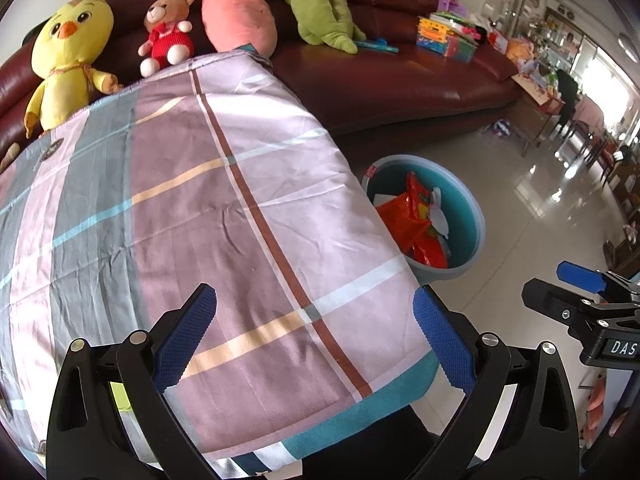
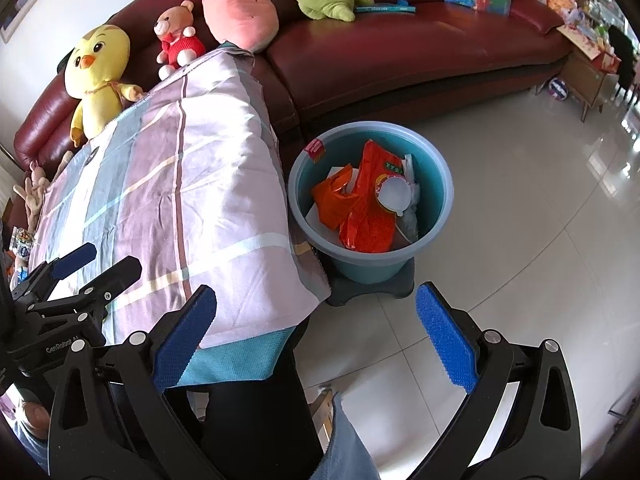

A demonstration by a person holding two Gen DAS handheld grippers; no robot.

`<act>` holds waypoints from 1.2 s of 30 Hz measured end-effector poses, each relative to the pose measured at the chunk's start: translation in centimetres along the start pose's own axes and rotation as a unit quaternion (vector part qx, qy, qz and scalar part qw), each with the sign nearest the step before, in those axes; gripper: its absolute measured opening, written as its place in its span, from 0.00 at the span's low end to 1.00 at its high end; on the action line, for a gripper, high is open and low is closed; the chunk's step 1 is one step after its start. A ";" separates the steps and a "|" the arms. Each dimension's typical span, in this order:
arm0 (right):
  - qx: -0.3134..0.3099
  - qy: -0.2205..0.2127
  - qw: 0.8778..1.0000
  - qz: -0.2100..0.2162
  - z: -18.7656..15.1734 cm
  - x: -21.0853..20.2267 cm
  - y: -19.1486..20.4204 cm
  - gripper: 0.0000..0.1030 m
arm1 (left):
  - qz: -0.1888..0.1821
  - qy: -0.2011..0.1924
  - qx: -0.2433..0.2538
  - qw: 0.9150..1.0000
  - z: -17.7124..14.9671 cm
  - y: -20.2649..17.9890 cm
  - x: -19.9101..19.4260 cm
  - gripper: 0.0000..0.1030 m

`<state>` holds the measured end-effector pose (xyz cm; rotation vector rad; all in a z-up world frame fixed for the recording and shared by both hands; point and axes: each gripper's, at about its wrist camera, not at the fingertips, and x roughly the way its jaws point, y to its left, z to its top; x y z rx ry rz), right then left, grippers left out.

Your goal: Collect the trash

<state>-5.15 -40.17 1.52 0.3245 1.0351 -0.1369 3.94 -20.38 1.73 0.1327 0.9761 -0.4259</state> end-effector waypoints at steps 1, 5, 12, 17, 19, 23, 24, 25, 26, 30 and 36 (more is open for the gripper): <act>0.001 0.001 1.000 -0.001 0.0 0.1 -0.1 0.93 | 0.001 -0.005 0.002 1.000 0.0 -0.1 -0.1 0.96; 0.005 0.004 1.000 -0.002 0.0 0.4 -0.3 0.93 | 0.005 -0.004 0.001 1.000 -0.1 -0.2 0.0 0.96; 0.003 0.005 1.000 -0.008 0.0 0.9 -0.4 0.93 | 0.016 -0.001 0.002 1.000 -0.3 -0.3 0.6 0.96; 0.003 0.006 1.000 -0.011 -0.1 1.2 -0.5 0.93 | 0.024 0.004 -0.001 1.000 -0.4 -0.2 1.1 0.96; 0.005 0.007 1.000 -0.011 -0.1 1.4 -0.6 0.93 | 0.024 0.006 -0.003 1.000 -0.5 -0.2 1.3 0.96; 0.008 0.010 1.000 -0.012 -0.3 1.8 -0.8 0.93 | 0.029 0.010 -0.005 0.999 -0.7 -0.1 1.6 0.96; 0.009 0.011 1.000 -0.012 -0.3 1.9 -0.9 0.93 | 0.030 0.012 -0.005 0.999 -0.7 -0.1 1.7 0.96; 0.010 0.011 1.000 -0.012 -0.3 1.9 -1.0 0.93 | 0.033 0.013 -0.006 0.999 -0.7 -0.1 1.8 0.96; 0.011 0.012 1.000 -0.012 -0.3 2.0 -1.0 0.93 | 0.034 0.014 -0.006 0.999 -0.8 -0.1 1.9 0.96; 0.011 0.011 1.000 -0.013 -0.4 2.1 -1.2 0.93 | 0.039 0.014 -0.005 0.999 -0.8 -0.2 2.0 0.96; 0.013 0.011 1.000 -0.012 -0.4 2.1 -1.3 0.93 | 0.040 0.017 -0.004 0.999 -1.0 -0.2 2.1 0.96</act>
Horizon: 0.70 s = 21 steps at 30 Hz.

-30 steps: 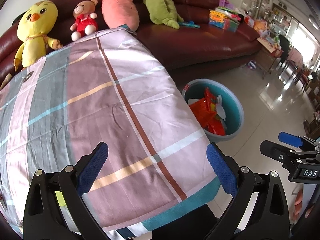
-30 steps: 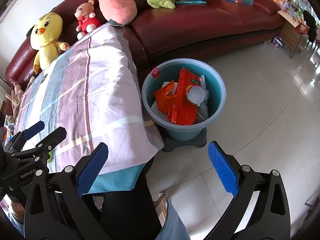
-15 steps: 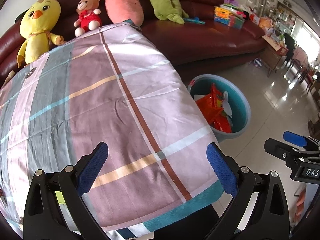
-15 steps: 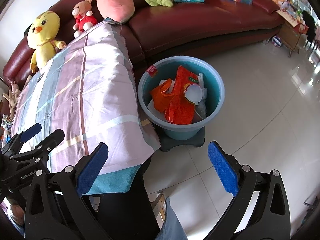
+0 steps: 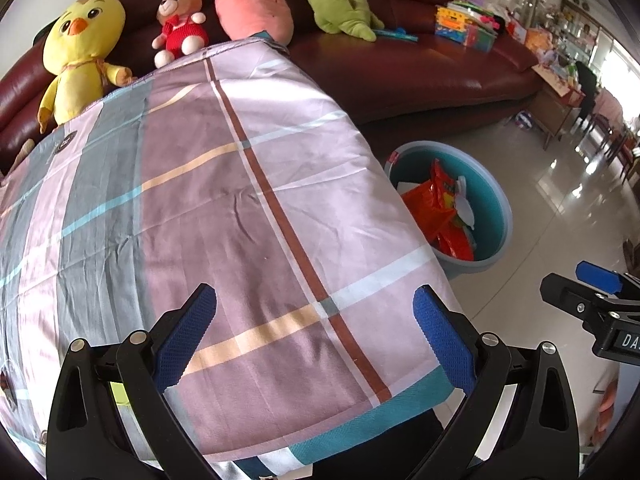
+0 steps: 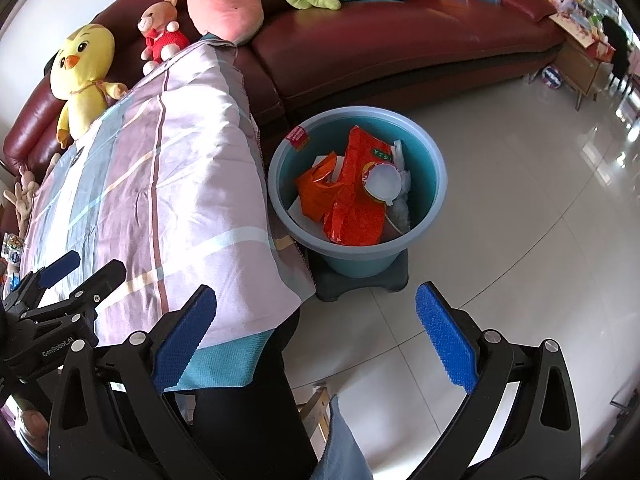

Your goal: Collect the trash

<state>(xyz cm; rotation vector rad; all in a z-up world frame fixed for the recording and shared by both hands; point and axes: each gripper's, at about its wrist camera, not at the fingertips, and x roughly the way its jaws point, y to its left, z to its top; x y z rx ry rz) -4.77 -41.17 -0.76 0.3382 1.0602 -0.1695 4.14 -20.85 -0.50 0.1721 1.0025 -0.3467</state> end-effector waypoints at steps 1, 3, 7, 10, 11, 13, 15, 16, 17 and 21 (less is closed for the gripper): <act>0.000 0.000 1.000 0.000 0.0 0.0 0.0 0.93 | 0.000 0.000 -0.001 1.000 0.0 0.0 0.0 0.96; 0.001 0.000 1.000 0.000 0.0 0.1 -0.1 0.93 | 0.001 0.001 0.001 1.000 0.0 -0.1 0.1 0.96; 0.001 -0.001 1.000 -0.002 0.0 0.1 -0.1 0.93 | 0.002 0.003 0.003 1.000 -0.1 -0.2 0.4 0.96; 0.002 -0.001 1.000 -0.001 -0.1 0.2 -0.2 0.93 | 0.004 0.005 0.005 1.000 -0.1 -0.3 0.4 0.96; 0.002 -0.001 1.000 0.000 -0.1 0.3 -0.3 0.93 | 0.003 0.005 0.005 1.000 -0.1 -0.3 0.5 0.96; 0.002 -0.001 1.000 -0.001 -0.1 0.3 -0.3 0.93 | 0.004 0.005 0.005 1.000 -0.1 -0.4 0.5 0.96; 0.002 -0.002 1.000 -0.001 -0.1 0.3 -0.3 0.93 | 0.002 0.006 0.006 1.000 -0.1 -0.4 0.6 0.96; 0.001 -0.003 1.000 -0.002 -0.1 0.3 -0.3 0.93 | 0.000 0.008 0.006 1.000 -0.1 -0.5 0.6 0.96; 0.001 -0.004 1.000 -0.003 -0.1 0.3 -0.3 0.93 | -0.001 0.010 0.006 1.000 0.0 -0.5 0.7 0.96; 0.003 -0.005 1.000 -0.003 -0.2 0.5 -0.4 0.93 | -0.004 0.021 0.000 1.000 -0.1 -0.4 1.2 0.96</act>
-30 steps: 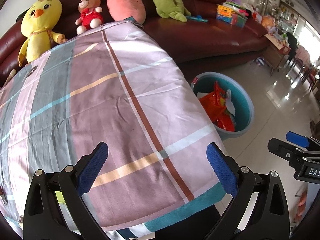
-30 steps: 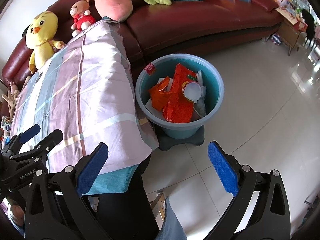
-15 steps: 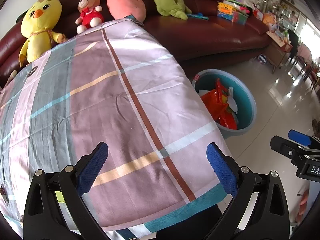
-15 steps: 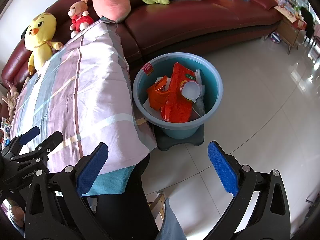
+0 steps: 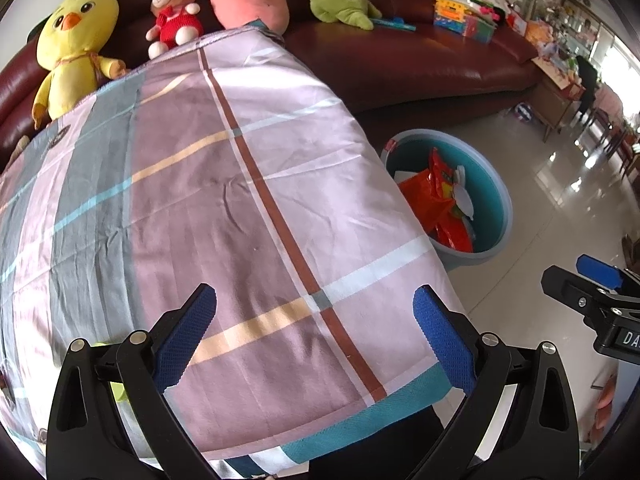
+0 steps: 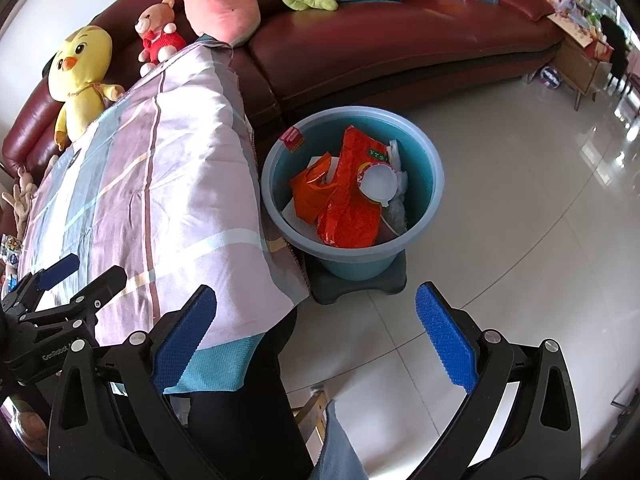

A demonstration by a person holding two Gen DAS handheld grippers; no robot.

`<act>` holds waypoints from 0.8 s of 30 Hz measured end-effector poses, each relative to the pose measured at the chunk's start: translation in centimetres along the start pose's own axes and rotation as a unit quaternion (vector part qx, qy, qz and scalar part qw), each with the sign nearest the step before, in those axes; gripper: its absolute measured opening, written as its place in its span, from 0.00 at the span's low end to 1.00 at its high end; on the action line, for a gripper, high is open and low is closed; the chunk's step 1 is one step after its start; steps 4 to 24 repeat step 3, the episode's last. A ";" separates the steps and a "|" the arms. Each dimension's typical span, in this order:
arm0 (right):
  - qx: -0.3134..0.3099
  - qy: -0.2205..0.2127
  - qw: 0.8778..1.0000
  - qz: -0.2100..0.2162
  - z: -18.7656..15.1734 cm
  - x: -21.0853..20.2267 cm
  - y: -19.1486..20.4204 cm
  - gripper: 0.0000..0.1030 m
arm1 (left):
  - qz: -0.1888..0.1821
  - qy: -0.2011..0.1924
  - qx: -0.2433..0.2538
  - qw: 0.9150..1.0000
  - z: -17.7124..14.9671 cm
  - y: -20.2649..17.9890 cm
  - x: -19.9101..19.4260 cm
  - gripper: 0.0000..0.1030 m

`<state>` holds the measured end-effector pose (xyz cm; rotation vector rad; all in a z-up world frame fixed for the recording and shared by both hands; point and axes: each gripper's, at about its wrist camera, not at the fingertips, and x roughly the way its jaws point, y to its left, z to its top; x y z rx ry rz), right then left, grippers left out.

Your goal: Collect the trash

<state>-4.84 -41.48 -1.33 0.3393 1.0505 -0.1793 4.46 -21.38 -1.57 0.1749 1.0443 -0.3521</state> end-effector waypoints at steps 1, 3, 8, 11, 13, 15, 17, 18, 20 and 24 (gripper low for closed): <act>0.000 0.000 1.000 0.000 0.0 0.0 0.0 0.93 | 0.003 0.001 -0.001 1.000 0.0 0.0 0.1 0.96; 0.000 -0.001 1.000 0.000 0.0 0.0 0.0 0.93 | 0.008 0.000 0.000 1.000 0.0 0.1 0.1 0.96; 0.000 -0.001 1.000 0.000 0.0 0.0 0.0 0.93 | 0.008 0.000 0.000 1.000 0.0 0.1 0.1 0.96; 0.000 -0.001 1.000 0.000 0.0 0.0 0.0 0.93 | 0.008 0.000 0.000 1.000 0.0 0.1 0.1 0.96; 0.000 -0.001 1.000 0.000 0.0 0.0 0.0 0.93 | 0.008 0.000 0.000 1.000 0.0 0.1 0.1 0.96; 0.000 -0.001 1.000 0.000 0.0 0.0 0.0 0.93 | 0.008 0.000 0.000 1.000 0.0 0.1 0.1 0.96; 0.000 -0.001 1.000 0.000 0.0 0.0 0.0 0.93 | 0.008 0.000 0.000 1.000 0.0 0.1 0.1 0.96; 0.000 -0.001 1.000 0.000 0.0 0.0 0.0 0.93 | 0.008 0.000 0.000 1.000 0.0 0.1 0.1 0.96; 0.000 -0.001 1.000 0.000 0.0 0.0 0.0 0.93 | 0.008 0.000 0.000 1.000 0.0 0.1 0.1 0.96; 0.000 -0.001 1.000 0.000 0.0 0.0 0.0 0.93 | 0.008 0.000 0.000 1.000 0.0 0.1 0.1 0.96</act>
